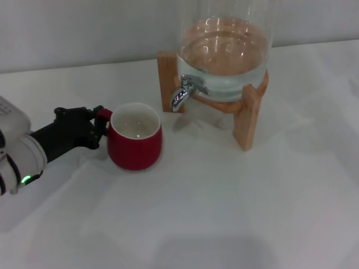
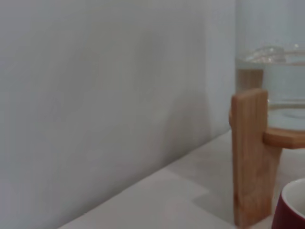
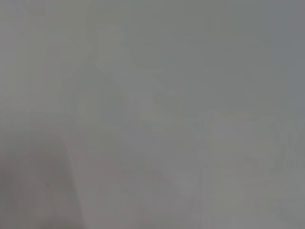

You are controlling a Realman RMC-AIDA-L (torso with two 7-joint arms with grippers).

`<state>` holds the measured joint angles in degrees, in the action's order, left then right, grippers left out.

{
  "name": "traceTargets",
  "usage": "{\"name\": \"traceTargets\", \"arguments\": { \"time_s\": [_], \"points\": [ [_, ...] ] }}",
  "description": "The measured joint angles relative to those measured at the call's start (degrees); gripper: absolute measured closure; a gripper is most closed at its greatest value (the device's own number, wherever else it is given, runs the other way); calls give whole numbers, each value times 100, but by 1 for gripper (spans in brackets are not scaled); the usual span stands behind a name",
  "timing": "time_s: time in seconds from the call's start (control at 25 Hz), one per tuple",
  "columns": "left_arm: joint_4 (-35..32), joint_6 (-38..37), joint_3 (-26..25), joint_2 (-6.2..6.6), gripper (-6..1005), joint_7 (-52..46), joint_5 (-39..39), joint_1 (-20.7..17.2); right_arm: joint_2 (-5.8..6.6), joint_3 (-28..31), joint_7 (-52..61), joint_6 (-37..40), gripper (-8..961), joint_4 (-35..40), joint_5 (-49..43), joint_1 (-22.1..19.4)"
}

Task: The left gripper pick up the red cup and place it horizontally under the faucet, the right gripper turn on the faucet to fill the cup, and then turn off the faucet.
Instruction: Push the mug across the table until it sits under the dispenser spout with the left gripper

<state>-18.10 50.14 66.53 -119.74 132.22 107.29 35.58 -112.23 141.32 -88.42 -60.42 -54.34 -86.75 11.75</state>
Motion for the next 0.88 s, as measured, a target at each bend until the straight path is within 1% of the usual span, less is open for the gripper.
{"name": "traceTargets", "arguments": {
  "time_s": [0.36,0.56,0.72,0.88],
  "points": [
    [37,-117,500,-24,875,-5,94,131,-9,0,0,-12,227,2,0,12],
    [20,-145,526,-24,875,-13,97,200,-9,0,0,-14,227,2,0,17],
    [48,-361,528,-24,875,-7,100,328,-10,0,0,-15,227,3,0,20],
    [72,-405,527,-24,875,0,101,410,-15,0,0,-20,227,3,0,7]
  ]
}}
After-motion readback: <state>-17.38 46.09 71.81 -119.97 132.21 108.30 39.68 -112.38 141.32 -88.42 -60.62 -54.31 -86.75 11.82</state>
